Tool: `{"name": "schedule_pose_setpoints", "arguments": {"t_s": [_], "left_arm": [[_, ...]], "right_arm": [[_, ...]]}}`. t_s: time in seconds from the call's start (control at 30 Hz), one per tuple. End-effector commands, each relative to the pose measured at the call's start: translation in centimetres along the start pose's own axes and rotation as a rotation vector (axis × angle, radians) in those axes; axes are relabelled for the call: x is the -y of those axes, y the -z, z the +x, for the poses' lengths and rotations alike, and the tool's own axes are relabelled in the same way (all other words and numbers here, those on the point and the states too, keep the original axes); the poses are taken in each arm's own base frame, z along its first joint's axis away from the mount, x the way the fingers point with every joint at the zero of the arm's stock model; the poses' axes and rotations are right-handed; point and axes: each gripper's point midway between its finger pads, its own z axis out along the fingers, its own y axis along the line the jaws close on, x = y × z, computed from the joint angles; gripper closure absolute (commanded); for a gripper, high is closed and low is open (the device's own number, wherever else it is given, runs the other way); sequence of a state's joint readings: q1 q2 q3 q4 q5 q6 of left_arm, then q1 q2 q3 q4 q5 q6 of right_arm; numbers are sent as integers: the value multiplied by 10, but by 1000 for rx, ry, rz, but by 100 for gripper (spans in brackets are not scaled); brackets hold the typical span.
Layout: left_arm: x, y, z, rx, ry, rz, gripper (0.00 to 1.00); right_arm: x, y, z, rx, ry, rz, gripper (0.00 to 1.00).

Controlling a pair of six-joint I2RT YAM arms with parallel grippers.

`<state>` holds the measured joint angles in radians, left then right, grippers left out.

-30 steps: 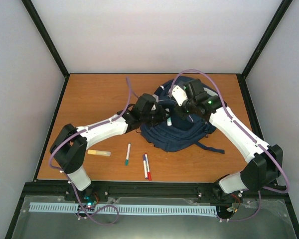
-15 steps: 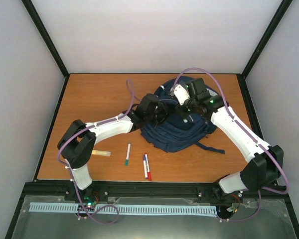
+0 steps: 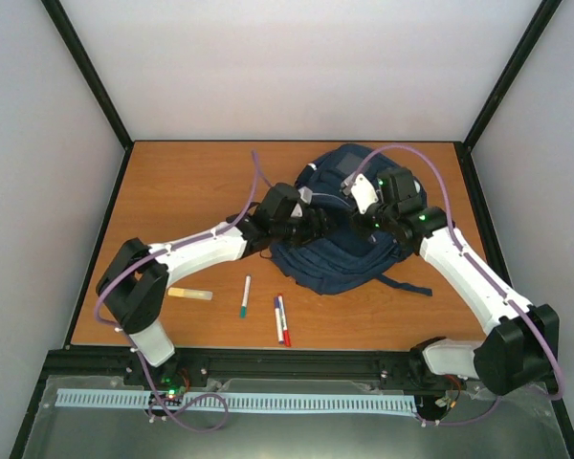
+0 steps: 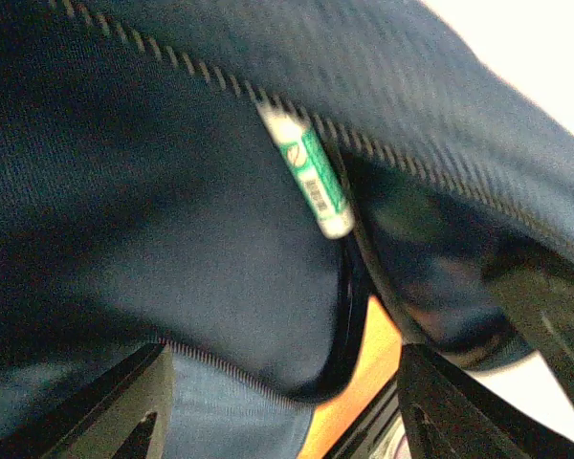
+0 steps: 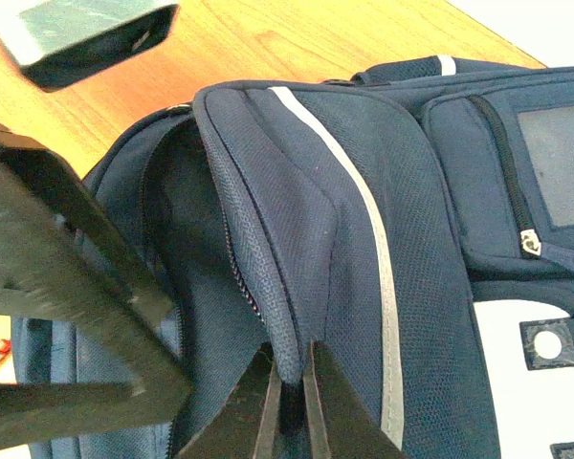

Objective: Pack the student bag
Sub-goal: Place the stationery in the student bag, then pick up the stationery from the center of the board.

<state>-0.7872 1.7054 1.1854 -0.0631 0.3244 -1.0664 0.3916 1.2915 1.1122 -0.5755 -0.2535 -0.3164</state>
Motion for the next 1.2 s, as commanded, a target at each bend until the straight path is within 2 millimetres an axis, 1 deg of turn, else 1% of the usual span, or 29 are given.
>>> {"name": "schedule_pose_setpoints", "arguments": {"t_s": [0.0,0.03,0.1,0.17,0.27,0.37,0.47,0.6,0.67,0.73,0.8,0.9,1.0,1.07,1.17], "left_arm": [[6,26,31,-80,-197,-28,33],[-2,32,36,-84,-215,-72,33],[-20,45,39,-67,-230,-148,33],[-46,57,47,-62,-223,-225,33],[-82,73,63,-91,-228,-326,33],[-114,93,76,-103,-213,-422,33],[-132,109,84,-91,-204,-471,32],[-155,132,84,-72,-221,-602,32],[-171,145,82,-56,-210,-700,32],[-183,155,79,-41,-202,-787,32],[-193,160,79,-53,-212,-857,34],[-204,156,81,-110,-247,-923,46],[-212,153,82,-146,-272,-964,53],[-214,147,83,-162,-283,-962,55],[-215,141,82,-174,-293,-961,56]], "right_arm": [[4,15,-25,164,3,8,97],[4,15,-24,164,1,9,97],[6,15,-23,166,-4,17,97],[6,14,-21,167,-8,15,97],[6,13,-18,169,-4,19,97],[6,12,-14,169,-2,20,97],[4,11,-13,169,-1,7,97],[0,9,-11,171,9,-14,97],[-3,10,-11,173,13,-27,97],[-4,13,-12,181,16,-25,97],[-4,16,-11,189,23,-20,97],[-4,20,-10,200,28,-11,97],[-2,22,-8,206,27,-3,97],[-1,20,-7,204,30,-5,97],[-1,18,-5,195,27,-12,97]]}}
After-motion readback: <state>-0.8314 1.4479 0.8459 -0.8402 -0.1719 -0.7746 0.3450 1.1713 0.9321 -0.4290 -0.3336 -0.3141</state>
